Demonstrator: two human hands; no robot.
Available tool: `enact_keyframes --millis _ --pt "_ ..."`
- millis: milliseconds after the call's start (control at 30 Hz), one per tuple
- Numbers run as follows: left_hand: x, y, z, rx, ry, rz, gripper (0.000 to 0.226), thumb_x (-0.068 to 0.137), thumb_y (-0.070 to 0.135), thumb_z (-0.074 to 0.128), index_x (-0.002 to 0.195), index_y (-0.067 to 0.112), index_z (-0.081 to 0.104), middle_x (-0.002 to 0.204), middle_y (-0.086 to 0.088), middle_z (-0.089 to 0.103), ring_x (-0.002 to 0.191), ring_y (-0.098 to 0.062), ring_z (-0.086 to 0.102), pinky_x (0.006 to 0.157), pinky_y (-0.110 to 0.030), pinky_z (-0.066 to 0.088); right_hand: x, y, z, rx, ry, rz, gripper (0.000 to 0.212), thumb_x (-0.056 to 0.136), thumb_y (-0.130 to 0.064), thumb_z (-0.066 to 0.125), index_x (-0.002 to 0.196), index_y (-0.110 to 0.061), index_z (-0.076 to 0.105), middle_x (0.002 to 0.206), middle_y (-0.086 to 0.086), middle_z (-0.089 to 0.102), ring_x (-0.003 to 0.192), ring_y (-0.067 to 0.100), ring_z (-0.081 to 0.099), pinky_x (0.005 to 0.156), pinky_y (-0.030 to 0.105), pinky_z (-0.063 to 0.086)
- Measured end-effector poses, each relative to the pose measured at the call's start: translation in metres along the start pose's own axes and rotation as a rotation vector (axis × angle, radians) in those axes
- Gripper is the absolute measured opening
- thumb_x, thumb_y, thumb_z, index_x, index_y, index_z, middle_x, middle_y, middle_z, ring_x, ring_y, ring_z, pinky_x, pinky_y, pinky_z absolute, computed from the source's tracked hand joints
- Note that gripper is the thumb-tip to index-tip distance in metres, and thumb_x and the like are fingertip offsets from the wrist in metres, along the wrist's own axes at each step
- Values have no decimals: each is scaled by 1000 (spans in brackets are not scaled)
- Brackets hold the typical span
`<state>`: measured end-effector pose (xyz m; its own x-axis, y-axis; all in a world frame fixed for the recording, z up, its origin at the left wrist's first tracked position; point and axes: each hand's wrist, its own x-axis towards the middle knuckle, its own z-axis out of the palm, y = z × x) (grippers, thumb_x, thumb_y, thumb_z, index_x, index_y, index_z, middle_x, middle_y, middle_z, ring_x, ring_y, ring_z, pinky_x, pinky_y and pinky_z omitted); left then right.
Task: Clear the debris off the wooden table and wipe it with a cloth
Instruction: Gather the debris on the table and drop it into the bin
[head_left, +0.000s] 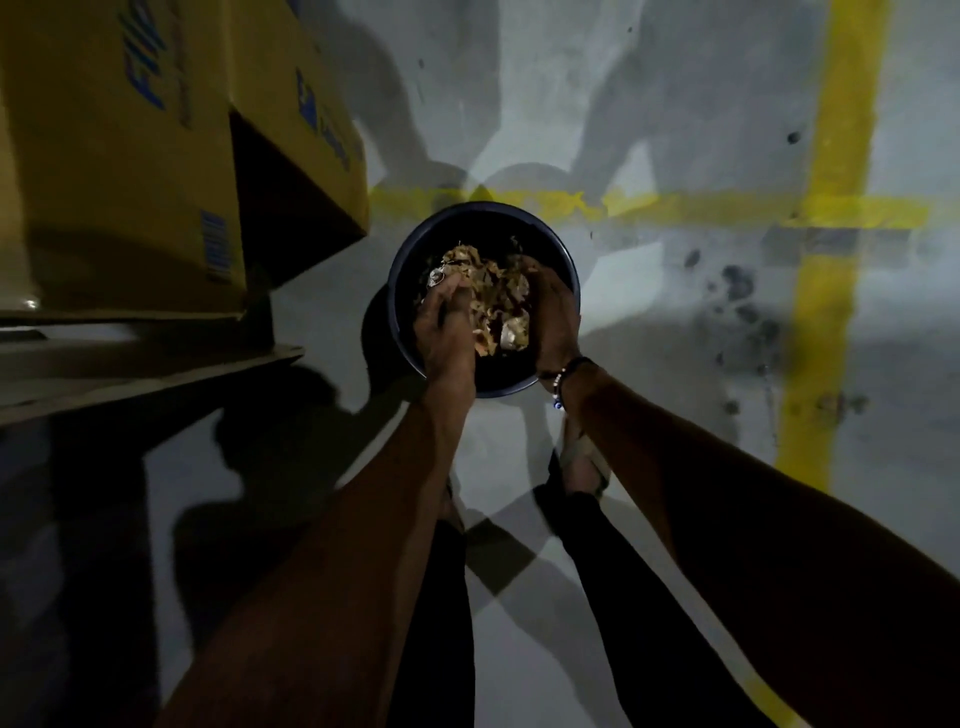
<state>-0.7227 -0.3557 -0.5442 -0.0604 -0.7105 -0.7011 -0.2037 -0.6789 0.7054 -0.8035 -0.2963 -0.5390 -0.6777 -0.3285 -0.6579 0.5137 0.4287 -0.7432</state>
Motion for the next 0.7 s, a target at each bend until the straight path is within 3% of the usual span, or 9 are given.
enact_keyframes --millis 67,133,200,300,333,400,467,567,700 --pt "-9 8 0 -7 9 15 25 99 1 65 99 25 74 119 -6 75 111 -18 68 81 -15 54 -4 -8 -8 -47 -8 -9 34 109 -10 49 135 5 65 130 5 66 117 11 61 96 12 50" --pt "-22 21 -3 -20 -3 20 28 99 -1 64 96 25 74 110 1 75 107 -16 70 89 -26 58 -11 -17 -18 -133 -48 -64 34 111 -9 45 139 1 63 130 4 63 123 10 60 89 1 43" --pt "-39 39 -5 -10 -24 24 26 100 1 65 96 26 73 109 2 76 111 -19 71 100 -39 57 -23 -32 -24 -155 -65 -145 33 110 -6 46 136 2 65 134 6 64 120 1 60 90 -1 40" --pt "-75 75 -11 -36 -38 42 20 100 5 66 99 23 72 118 -6 76 118 -24 71 101 -41 58 -50 -62 -28 -141 -72 -156 29 108 -8 53 129 -6 73 130 -2 70 112 -7 61 97 9 47" --pt "-92 90 -13 -53 -45 42 18 101 5 66 99 22 71 122 -10 76 118 -25 70 95 -37 60 -64 -78 -31 -172 -90 -142 28 107 -14 57 128 -12 75 129 -5 72 113 -5 62 99 12 47" --pt "-118 114 -16 -70 -47 34 17 101 4 65 99 20 70 123 -13 74 114 -24 71 80 -28 60 -86 -103 -37 -226 -111 -118 27 106 -22 60 126 -21 77 126 -14 71 119 3 63 97 6 44" --pt "-156 150 -25 -98 -49 50 17 100 3 64 99 19 70 114 -9 76 107 -21 71 77 -29 56 -125 -145 -46 -135 -146 -95 24 104 -27 62 121 -25 79 124 -12 74 121 11 66 104 17 46" --pt "-219 200 -44 -106 -56 90 17 101 5 63 102 19 71 107 -1 77 100 -16 72 78 -30 54 -184 -200 -59 -36 -217 -108 28 94 -39 67 113 -24 81 120 -4 78 122 19 69 114 46 49" --pt "-312 257 -81 -163 -30 158 14 100 7 64 103 18 72 105 -3 78 96 -14 72 80 -29 56 -269 -265 -71 -40 -343 -154 40 94 -34 60 123 -12 76 129 1 75 126 17 67 115 47 49"
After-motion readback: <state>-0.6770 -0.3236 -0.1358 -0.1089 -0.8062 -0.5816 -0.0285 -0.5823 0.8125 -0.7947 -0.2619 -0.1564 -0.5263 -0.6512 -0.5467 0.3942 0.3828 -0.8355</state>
